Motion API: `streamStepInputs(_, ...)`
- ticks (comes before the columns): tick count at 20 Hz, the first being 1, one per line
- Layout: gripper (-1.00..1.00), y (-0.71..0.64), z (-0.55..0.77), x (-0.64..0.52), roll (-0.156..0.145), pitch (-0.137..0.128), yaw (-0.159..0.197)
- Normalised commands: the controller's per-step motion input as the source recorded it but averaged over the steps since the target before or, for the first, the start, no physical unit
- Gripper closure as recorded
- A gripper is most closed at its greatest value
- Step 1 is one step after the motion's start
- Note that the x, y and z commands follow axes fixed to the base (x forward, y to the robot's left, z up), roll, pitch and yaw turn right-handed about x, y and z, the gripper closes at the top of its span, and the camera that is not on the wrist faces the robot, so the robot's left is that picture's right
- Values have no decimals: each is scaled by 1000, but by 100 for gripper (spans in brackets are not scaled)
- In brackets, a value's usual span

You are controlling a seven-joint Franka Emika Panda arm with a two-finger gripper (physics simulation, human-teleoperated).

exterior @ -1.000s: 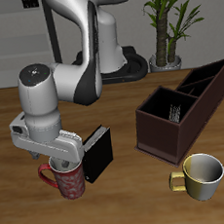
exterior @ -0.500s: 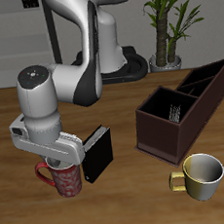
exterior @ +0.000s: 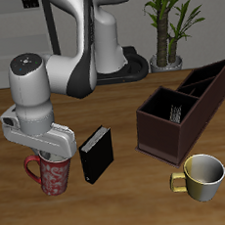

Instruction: Place the yellow book into the left desk caddy's right compartment and place the red mug into the left desk caddy's left compartment

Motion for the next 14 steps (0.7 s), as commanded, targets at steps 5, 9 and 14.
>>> streamStepInputs(5, 100, -367, 390, -159, -54, -41, 2)
streamStepInputs(9, 100, -322, 359, -210, -46, -34, 13)
streamStepInputs(14, 100, -193, 378, -362, -52, -6, 44)
